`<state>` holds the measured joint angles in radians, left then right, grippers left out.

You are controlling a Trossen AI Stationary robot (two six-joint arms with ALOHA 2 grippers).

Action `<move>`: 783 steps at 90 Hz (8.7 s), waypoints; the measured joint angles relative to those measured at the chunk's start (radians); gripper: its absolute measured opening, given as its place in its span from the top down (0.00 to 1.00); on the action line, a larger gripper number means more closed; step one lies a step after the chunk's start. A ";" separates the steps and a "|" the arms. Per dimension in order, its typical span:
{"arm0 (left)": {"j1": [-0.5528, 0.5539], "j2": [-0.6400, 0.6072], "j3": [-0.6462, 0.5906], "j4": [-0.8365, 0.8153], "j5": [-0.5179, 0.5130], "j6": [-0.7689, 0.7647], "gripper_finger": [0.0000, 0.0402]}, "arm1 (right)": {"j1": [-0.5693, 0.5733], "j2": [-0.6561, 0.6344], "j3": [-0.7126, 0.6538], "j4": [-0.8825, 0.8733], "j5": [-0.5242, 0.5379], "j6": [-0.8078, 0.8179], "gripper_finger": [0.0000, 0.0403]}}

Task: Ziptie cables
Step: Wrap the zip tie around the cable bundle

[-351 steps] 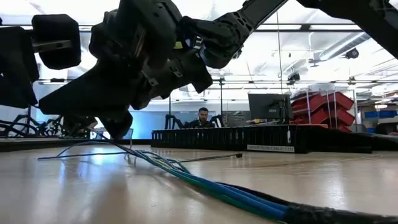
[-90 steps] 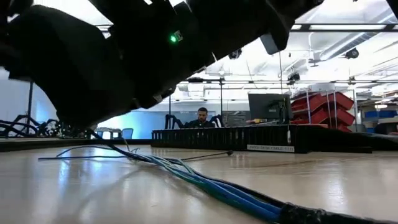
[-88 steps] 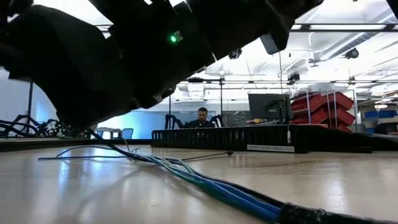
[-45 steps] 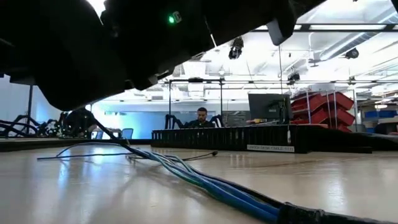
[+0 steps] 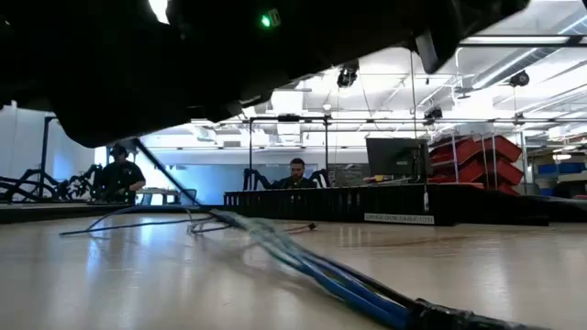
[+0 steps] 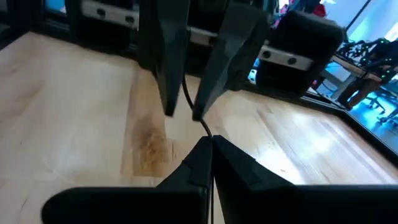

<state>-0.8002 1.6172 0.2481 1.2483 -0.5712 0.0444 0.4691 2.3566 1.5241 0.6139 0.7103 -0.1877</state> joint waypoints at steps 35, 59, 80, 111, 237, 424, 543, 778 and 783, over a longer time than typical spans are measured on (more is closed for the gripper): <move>0.042 0.004 0.000 0.058 -0.005 0.077 0.93 | 0.003 0.000 -0.025 0.095 -0.011 -0.042 1.00; 0.043 0.002 0.000 0.058 0.028 0.057 0.91 | 0.010 0.000 -0.042 0.150 -0.012 -0.069 1.00; 0.043 0.002 -0.002 0.057 0.065 0.030 0.89 | 0.013 0.000 -0.047 0.174 -0.021 -0.100 1.00; 0.042 0.002 -0.002 0.042 0.089 -0.002 0.92 | 0.018 0.001 -0.048 0.181 -0.023 -0.127 1.00; 0.043 0.002 0.064 -0.075 0.171 -0.081 1.00 | -0.103 -0.339 -0.046 -1.191 -0.169 1.239 0.66; 0.043 0.094 0.155 -0.214 0.135 -0.189 1.00 | -0.223 -0.264 -0.055 -1.205 -0.579 1.512 0.66; 0.044 0.093 0.156 -0.223 0.136 -0.180 1.00 | -0.303 -0.217 -0.056 -1.019 -0.566 1.496 0.76; 0.278 -0.114 0.079 -0.333 0.588 -0.698 1.00 | -0.053 -0.129 -0.059 -0.085 -0.146 -0.511 1.00; 0.279 -0.114 0.079 -0.332 0.590 -0.699 1.00 | -0.053 -0.129 -0.059 -0.085 -0.163 -0.521 1.00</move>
<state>-0.5213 1.5036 0.3271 0.9165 0.0189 -0.6544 0.4164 2.2276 1.4651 0.5289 0.5470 -0.7090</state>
